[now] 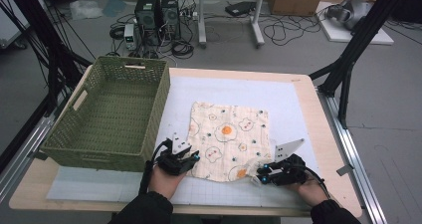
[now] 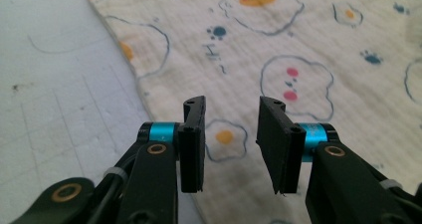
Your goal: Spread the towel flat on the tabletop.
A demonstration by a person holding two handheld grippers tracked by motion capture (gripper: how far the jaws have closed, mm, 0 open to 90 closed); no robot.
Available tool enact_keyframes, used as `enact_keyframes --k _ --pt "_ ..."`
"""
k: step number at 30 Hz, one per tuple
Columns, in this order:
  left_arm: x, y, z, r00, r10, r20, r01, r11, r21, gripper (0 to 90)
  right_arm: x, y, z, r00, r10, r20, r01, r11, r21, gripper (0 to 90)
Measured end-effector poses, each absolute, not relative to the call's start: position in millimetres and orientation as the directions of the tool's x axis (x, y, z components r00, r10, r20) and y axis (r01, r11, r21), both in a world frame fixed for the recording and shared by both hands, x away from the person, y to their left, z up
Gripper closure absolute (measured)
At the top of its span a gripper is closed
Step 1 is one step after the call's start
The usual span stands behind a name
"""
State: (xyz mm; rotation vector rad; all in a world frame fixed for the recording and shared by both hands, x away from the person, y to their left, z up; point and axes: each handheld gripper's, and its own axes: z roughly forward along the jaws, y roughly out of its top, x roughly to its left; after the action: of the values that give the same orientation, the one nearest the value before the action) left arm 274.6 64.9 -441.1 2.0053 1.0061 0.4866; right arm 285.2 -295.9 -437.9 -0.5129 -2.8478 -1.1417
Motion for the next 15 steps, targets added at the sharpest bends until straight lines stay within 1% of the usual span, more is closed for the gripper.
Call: enact_keyframes --k 2,4,5,6,7,8,9,15 --pt "272.2 65.1 -444.0 0.617 0.787 -0.029 0.490 -0.356 0.796 64.3 283.5 -295.7 -437.4 -0.951 0.278 0.137 0.297 0.689 0.662 86.7" --pt "271.4 64.4 -447.8 0.628 0.778 -0.022 0.503 -0.384 0.775 67.2 282.7 -296.7 -436.0 -0.954 0.269 0.133 0.289 0.697 0.656 88.2" --pt "269.9 64.7 -448.0 0.625 0.781 -0.015 0.495 -0.381 0.781 69.1 282.2 -298.3 -435.1 -0.956 0.262 0.135 0.284 0.699 0.656 88.4" --pt "269.3 64.9 -448.1 0.624 0.781 -0.023 0.499 -0.376 0.781 74.8 280.8 -300.3 -434.2 -0.956 0.256 0.139 0.283 0.696 0.660 88.5" --pt "268.8 65.3 -447.6 0.630 0.777 -0.022 0.498 -0.382 0.778 78.4 278.9 -302.5 -432.9 -0.958 0.254 0.136 0.278 0.698 0.660 88.5" --pt "268.0 65.3 -447.4 0.632 0.775 -0.015 0.495 -0.389 0.777 85.2 276.7 -304.8 -431.9 -0.959 0.252 0.129 0.272 0.699 0.661 88.5" --pt "267.3 65.8 -447.3 0.632 0.774 -0.014 0.495 -0.389 0.777 88.2 274.6 -307.9 -430.7 -0.960 0.251 0.128 0.271 0.699 0.662 88.5" --pt "256.0 72.3 -444.7 0.636 0.770 -0.046 0.504 -0.370 0.781 89.3 262.8 -324.6 -425.8 -0.955 0.267 0.128 0.281 0.678 0.680 88.6"
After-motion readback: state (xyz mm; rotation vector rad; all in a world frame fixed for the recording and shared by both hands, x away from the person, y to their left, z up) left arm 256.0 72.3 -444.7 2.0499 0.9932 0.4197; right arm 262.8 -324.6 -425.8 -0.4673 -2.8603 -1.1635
